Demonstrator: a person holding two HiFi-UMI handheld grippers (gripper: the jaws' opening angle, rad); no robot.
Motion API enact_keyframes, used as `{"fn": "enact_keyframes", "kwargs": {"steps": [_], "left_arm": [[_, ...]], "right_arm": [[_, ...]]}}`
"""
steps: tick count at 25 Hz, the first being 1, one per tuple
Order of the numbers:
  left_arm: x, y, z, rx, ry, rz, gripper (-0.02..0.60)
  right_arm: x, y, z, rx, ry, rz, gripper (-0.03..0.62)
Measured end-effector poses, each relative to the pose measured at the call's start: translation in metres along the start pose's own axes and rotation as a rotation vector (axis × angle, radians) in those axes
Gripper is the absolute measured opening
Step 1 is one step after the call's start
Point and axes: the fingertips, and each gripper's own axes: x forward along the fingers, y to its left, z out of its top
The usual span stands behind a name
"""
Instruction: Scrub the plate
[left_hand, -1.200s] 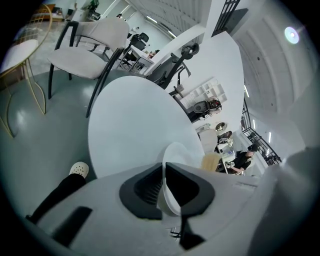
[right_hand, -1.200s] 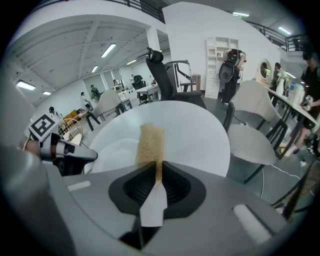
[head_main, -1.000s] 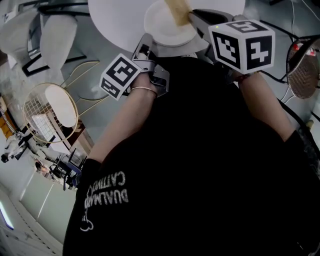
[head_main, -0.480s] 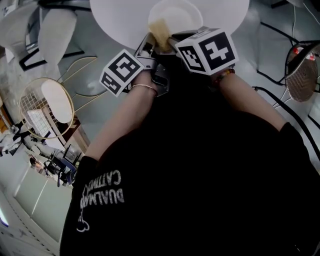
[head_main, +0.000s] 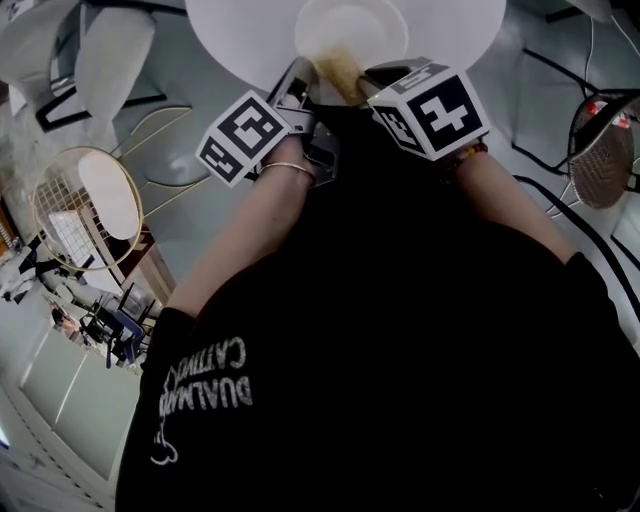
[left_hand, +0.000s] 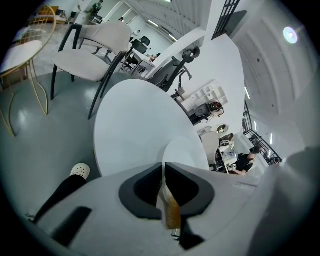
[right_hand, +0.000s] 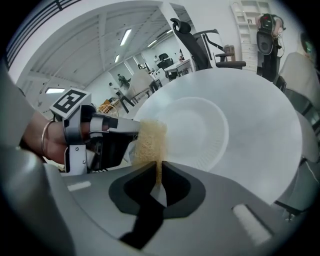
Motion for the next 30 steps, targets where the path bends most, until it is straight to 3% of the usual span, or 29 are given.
{"fn": "enact_keyframes", "kwargs": {"steps": [11, 23, 30], "left_arm": [[-0.002, 0.002, -0.001, 0.098, 0.060, 0.039, 0.018], [0.004, 0.005, -0.005, 0.236, 0.123, 0.086, 0.025], [0.004, 0.002, -0.005, 0.251, 0.124, 0.082, 0.028]], "right_arm": [[-0.025, -0.040, 0.000, 0.095, -0.026, -0.079, 0.043], [-0.042, -0.075, -0.003, 0.123, -0.047, -0.140, 0.043], [-0.057, -0.097, -0.001, 0.151, -0.067, -0.203, 0.043]]}}
